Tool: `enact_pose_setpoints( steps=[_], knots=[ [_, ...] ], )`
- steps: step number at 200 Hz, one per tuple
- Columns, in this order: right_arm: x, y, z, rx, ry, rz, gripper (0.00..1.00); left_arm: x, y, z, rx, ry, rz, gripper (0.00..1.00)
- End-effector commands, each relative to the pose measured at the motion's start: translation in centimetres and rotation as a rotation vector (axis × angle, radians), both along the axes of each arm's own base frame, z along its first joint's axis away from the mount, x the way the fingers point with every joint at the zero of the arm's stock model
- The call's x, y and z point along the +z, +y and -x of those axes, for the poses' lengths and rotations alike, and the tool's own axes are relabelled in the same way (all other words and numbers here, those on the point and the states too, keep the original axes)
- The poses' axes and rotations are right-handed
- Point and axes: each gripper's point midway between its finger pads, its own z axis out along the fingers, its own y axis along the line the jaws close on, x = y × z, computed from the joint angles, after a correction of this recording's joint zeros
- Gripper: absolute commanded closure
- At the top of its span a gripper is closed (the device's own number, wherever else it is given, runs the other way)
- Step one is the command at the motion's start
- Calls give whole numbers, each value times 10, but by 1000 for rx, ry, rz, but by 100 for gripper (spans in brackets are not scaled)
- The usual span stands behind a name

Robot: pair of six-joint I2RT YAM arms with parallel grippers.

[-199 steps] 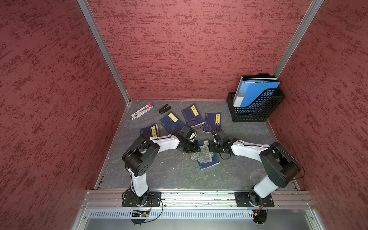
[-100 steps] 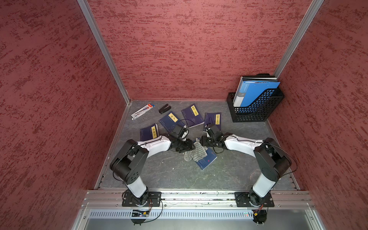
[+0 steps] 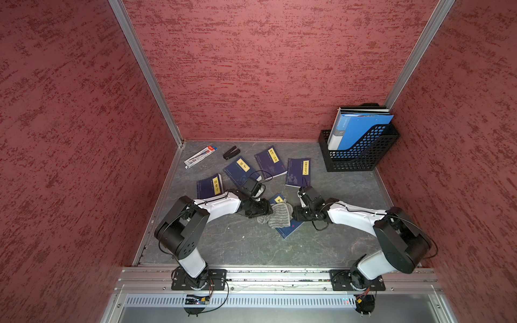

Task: Wipe the cover of the book
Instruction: Adjust the book at the center of the board, then pick up the cleaning item from the book.

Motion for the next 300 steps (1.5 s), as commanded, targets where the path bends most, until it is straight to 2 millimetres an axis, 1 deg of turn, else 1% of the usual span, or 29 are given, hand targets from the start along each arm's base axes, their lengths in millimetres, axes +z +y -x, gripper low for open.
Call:
enact_pose_setpoints(
  steps=[1,24,47,69,99,115,131,147,161,175,193,205,216,228,246,262,272,282,300],
  knots=[
    [4,12,13,56,25,-69,51,-14,-1,3,10,24,-12,34],
    [3,22,18,83,38,-103,55,-23,-8,-2,5,34,-3,34],
    [4,33,15,96,38,-134,58,-30,-9,-11,14,35,-7,35],
    [5,43,9,97,29,-150,59,-30,-4,-24,41,23,-1,35],
    [13,54,-9,83,-8,-158,59,-23,11,-41,72,8,5,36],
    [17,53,-16,75,-29,-130,59,-15,19,-47,82,-4,7,36],
    [23,43,-23,66,-56,-59,56,-6,26,-51,87,-18,16,36],
    [33,32,-28,64,-91,19,51,6,30,-55,81,-40,32,34],
    [48,26,-33,69,-126,55,48,17,33,-58,74,-55,45,32],
    [67,26,-38,64,-159,61,45,29,35,-62,71,-74,69,30],
    [88,30,-42,56,-197,53,42,46,36,-65,74,-97,113,29],
    [99,39,-43,61,-222,34,41,56,36,-66,71,-113,136,28],
    [106,51,-42,78,-241,8,40,65,39,-67,74,-129,144,28],
    [111,70,-38,114,-255,-14,39,73,44,-67,84,-149,142,28],
    [107,98,-30,182,-256,-26,37,85,60,-66,115,-174,134,27],
    [93,116,-26,221,-233,-6,36,93,80,-63,159,-194,126,26],
    [82,122,-26,220,-217,24,34,97,92,-59,186,-203,117,26],
    [75,125,-29,205,-208,38,32,99,104,-54,211,-209,106,24],
    [68,128,-36,170,-209,48,26,101,121,-45,246,-227,92,19]
  ],
)
